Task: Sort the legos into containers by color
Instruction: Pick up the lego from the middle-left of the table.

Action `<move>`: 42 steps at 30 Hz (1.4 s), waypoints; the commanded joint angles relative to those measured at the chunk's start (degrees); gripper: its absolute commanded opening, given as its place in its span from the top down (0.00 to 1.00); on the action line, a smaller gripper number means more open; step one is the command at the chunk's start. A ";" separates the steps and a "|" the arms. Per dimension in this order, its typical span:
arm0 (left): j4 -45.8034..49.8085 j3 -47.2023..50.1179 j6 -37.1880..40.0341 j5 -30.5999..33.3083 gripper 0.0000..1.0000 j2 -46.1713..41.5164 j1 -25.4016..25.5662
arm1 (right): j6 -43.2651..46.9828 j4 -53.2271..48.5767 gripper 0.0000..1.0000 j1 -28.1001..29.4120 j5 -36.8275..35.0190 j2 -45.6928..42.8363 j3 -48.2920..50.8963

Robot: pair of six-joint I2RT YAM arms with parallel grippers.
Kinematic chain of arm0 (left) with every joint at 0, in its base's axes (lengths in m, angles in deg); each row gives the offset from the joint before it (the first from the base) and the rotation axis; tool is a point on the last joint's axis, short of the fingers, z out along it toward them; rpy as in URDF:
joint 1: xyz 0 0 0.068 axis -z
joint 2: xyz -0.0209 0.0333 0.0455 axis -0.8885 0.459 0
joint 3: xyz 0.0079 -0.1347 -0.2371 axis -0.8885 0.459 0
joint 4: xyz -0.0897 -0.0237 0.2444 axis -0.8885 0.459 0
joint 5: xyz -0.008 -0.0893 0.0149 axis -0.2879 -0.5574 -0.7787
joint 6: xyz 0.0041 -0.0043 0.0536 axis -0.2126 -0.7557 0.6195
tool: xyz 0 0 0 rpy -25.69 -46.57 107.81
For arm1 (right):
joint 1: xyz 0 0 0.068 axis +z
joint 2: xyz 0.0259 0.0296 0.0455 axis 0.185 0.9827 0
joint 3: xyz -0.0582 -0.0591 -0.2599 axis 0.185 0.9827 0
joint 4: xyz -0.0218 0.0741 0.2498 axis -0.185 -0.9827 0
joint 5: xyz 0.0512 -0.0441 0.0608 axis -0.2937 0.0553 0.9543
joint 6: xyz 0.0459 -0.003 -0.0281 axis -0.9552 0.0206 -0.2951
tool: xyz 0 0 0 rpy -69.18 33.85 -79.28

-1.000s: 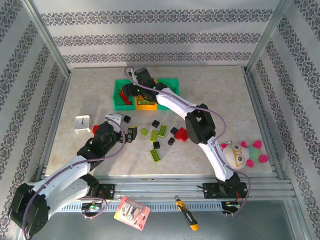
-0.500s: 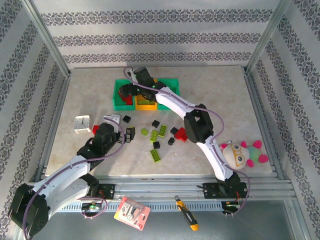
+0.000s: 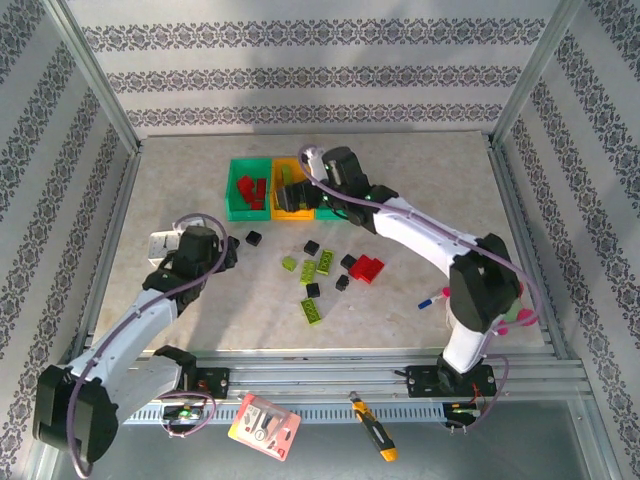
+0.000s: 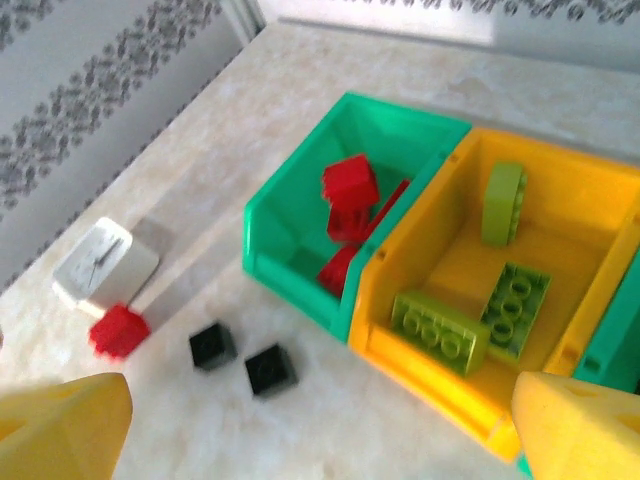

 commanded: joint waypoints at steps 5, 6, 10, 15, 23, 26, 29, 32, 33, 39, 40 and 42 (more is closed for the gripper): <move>13.41 -8.40 5.38 -6.14 0.08 11.13 -10.08 | 2.02 0.85 0.02 1.52 3.74 -8.38 11.66; 14.10 -9.62 6.57 -7.40 0.10 13.35 -11.11 | 1.74 0.91 0.02 1.68 3.71 -8.90 12.48; 16.84 -14.06 10.44 -8.08 0.19 21.01 -13.57 | 1.04 0.90 0.02 2.03 3.43 -9.39 13.81; 16.21 -17.10 14.98 -9.04 0.28 27.73 -15.09 | 0.94 0.99 0.02 2.06 3.26 -9.09 13.16; 14.91 -20.23 18.53 -9.57 0.37 35.89 -15.93 | 0.60 0.74 0.02 2.12 3.41 -8.56 12.63; 14.82 -20.94 18.45 -9.14 0.40 38.06 -15.99 | 0.52 0.82 0.02 2.17 3.27 -8.71 12.83; 14.90 -21.32 18.01 -9.22 0.49 39.33 -16.04 | 0.50 0.66 0.02 2.19 3.08 -8.93 13.17; 14.99 -21.39 17.65 -9.59 0.62 39.40 -16.04 | 0.50 0.65 0.02 2.14 2.82 -9.32 13.37; 14.99 -21.42 17.57 -9.65 0.66 39.11 -16.04 | 0.57 0.55 0.02 2.15 2.68 -9.55 13.37; 16.49 -22.39 16.72 -10.02 0.75 36.36 -15.92 | 0.77 0.30 0.02 2.11 1.79 -11.00 13.64; 16.81 -22.76 16.33 -10.50 0.76 35.68 -15.80 | 0.76 0.22 0.02 1.98 1.68 -11.32 13.72; 17.45 -23.76 15.40 -11.62 0.76 33.56 -14.81 | 0.75 0.18 0.02 1.94 1.30 -11.89 13.81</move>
